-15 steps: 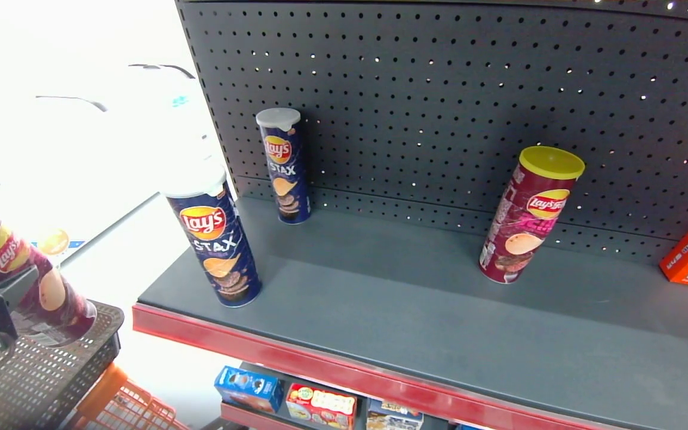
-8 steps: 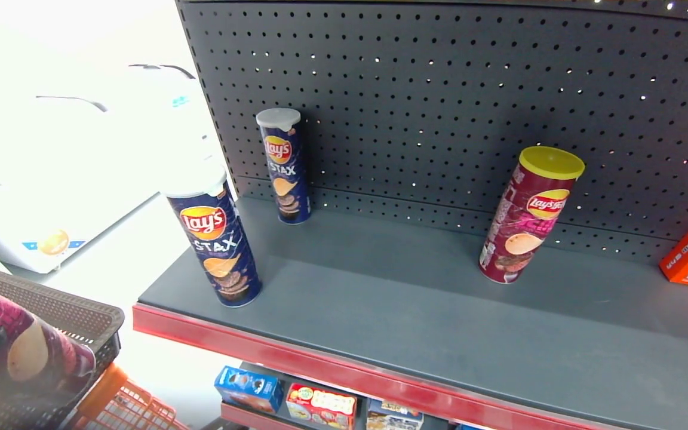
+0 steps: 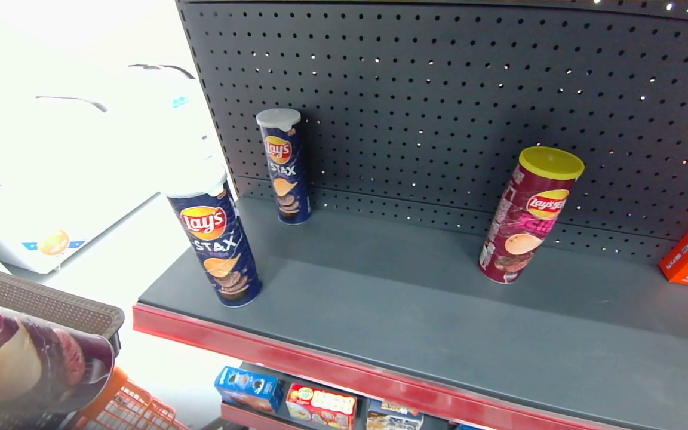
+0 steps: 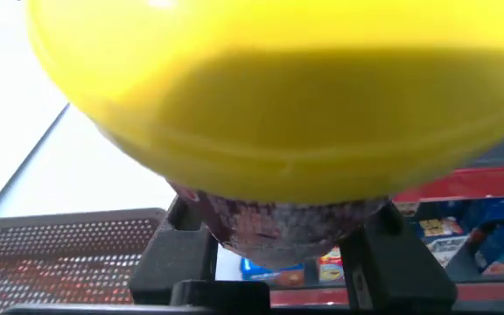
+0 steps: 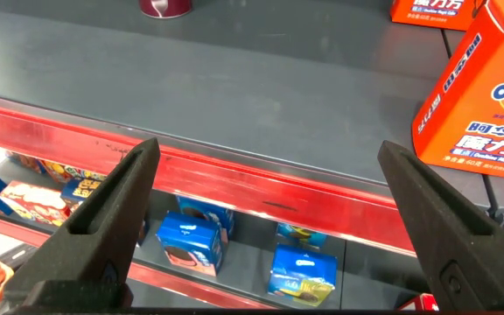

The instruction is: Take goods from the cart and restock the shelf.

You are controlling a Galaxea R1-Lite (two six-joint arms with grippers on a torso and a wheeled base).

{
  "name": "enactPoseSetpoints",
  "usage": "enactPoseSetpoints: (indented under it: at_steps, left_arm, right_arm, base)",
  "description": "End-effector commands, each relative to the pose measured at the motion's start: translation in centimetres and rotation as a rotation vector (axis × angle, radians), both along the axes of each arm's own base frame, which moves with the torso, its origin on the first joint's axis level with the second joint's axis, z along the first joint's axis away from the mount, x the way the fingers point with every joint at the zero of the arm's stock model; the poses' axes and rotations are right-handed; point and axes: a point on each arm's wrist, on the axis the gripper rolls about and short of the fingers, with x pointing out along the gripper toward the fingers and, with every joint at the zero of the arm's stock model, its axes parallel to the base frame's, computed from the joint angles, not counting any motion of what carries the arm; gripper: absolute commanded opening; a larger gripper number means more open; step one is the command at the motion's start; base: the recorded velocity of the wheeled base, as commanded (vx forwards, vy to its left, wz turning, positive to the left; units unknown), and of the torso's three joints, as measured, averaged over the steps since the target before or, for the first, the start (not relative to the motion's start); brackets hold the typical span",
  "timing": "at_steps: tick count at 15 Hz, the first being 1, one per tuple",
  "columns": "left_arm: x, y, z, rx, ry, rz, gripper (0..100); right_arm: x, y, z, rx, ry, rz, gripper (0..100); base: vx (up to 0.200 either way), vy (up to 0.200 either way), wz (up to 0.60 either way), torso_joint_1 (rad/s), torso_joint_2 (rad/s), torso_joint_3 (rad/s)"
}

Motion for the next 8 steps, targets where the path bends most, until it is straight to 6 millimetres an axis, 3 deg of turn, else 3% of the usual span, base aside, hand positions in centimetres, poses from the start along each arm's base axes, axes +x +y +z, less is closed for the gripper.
enactPoseSetpoints:
  at_steps: [1,8]
  left_arm:
    - [-0.5,-0.1,-0.2,-0.01,-0.014,-0.083,0]
    - [1.0,-1.4,-0.4,0.021,0.073,-0.356,0]
  right_arm:
    - [0.0,0.0,0.0,0.0,0.0,0.0,100]
    - [0.0,0.0,0.0,0.0,-0.002,0.0,100]
  base:
    - [0.0,0.0,0.0,0.0,0.0,0.0]
    - [0.0,0.0,0.0,0.0,0.0,0.0]
